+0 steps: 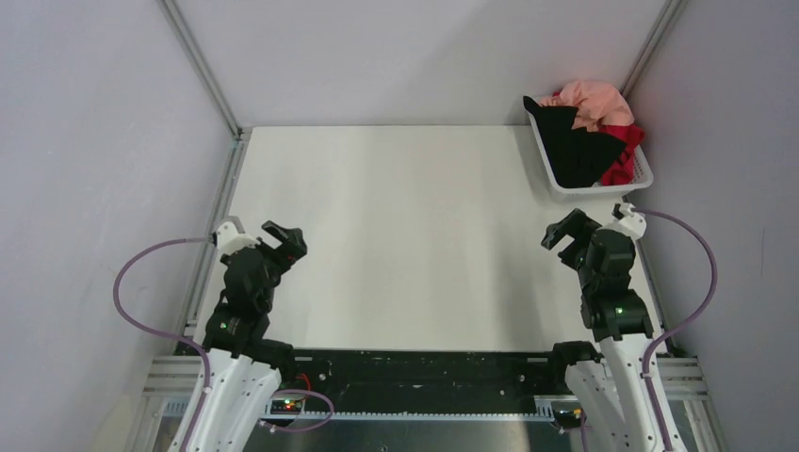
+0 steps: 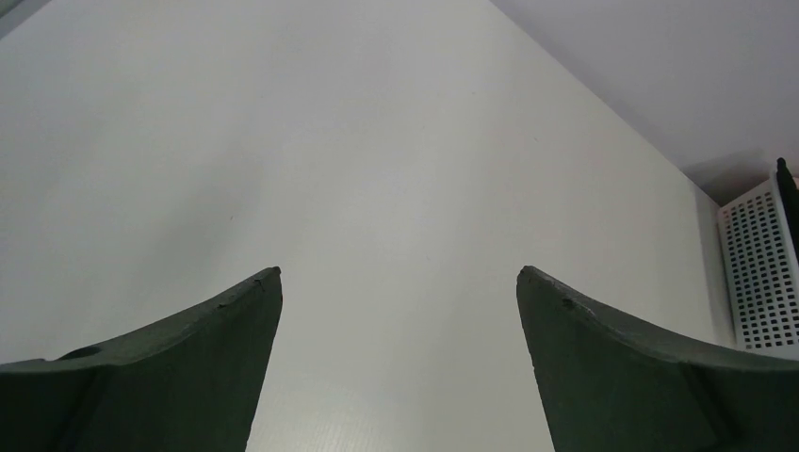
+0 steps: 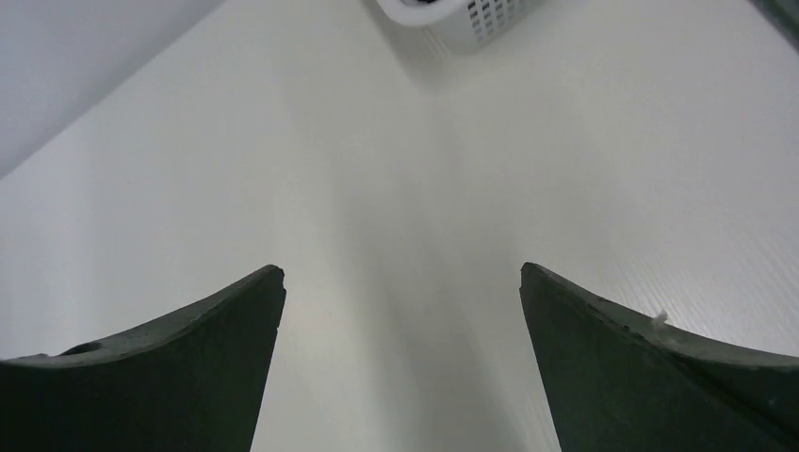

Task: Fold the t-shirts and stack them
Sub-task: Grab crumpled tshirt from bin with the right arm

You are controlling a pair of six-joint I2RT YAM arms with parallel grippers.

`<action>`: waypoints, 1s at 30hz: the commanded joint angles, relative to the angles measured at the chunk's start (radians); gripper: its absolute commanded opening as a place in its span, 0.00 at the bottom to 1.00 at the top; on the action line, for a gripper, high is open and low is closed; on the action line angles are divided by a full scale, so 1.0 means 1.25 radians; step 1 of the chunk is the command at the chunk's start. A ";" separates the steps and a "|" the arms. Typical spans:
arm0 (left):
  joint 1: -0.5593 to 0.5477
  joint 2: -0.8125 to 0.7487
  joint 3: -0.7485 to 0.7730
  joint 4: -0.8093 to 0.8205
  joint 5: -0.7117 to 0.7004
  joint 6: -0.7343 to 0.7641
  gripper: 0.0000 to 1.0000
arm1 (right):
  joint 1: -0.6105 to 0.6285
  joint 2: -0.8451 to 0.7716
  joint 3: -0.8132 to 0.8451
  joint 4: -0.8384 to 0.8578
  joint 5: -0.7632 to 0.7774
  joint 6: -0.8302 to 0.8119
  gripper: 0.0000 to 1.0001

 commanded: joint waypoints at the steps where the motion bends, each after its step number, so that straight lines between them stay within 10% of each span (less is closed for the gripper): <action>1: 0.005 0.017 0.030 0.014 -0.009 0.003 0.98 | -0.001 0.031 0.013 0.171 0.036 -0.058 1.00; 20: 0.006 0.116 0.017 0.231 0.096 0.124 0.98 | -0.259 0.814 0.537 0.387 -0.126 -0.079 1.00; 30: 0.004 0.178 0.006 0.314 0.155 0.151 0.98 | -0.271 1.271 1.060 0.339 -0.099 -0.029 0.95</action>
